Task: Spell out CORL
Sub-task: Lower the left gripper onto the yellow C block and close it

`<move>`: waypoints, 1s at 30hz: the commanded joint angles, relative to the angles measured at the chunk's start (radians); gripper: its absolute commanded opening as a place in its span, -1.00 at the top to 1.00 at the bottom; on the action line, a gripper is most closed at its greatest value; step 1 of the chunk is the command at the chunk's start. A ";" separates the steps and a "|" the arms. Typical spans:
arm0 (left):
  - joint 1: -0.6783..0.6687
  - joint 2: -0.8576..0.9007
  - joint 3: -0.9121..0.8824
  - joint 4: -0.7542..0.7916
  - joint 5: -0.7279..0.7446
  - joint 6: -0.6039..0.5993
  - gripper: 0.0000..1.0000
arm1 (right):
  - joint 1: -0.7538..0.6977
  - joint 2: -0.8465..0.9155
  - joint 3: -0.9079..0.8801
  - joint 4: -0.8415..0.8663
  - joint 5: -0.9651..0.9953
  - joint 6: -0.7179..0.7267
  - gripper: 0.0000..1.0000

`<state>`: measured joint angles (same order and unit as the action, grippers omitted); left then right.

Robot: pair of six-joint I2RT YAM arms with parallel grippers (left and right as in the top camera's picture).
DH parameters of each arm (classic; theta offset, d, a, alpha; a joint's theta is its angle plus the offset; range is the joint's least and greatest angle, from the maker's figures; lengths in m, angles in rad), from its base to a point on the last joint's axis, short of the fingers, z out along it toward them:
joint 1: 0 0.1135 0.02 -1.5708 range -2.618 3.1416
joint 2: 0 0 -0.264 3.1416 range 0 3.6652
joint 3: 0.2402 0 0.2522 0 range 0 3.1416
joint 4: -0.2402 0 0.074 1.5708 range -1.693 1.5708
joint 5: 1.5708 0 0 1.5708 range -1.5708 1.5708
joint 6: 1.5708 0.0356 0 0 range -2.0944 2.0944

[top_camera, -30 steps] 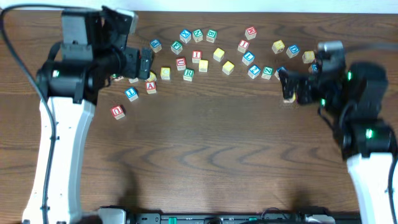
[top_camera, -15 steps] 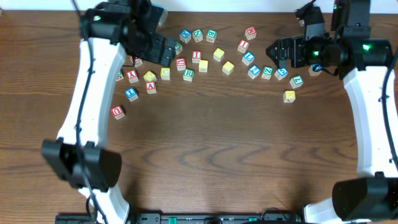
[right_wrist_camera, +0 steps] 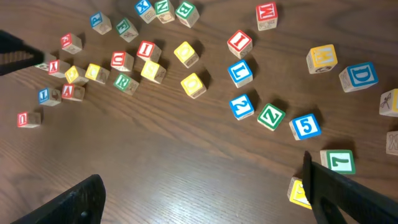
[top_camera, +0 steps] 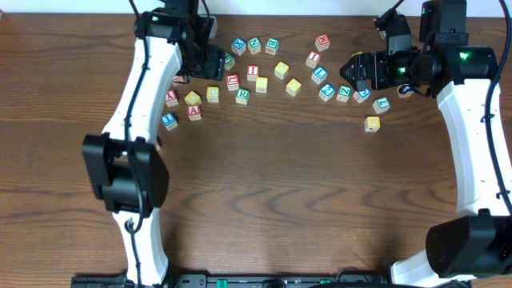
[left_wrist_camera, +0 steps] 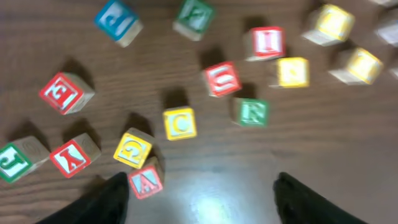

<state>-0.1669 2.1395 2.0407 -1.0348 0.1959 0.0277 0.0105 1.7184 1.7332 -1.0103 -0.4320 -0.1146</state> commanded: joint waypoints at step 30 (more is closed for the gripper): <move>-0.023 0.270 0.012 0.122 -0.139 -0.187 0.16 | 0.030 0.002 0.019 -0.023 -0.014 -0.014 -0.99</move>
<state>-0.1879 2.4012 2.0407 -0.9092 0.1108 -0.1371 0.0322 1.7184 1.7332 -1.0294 -0.4339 -0.1146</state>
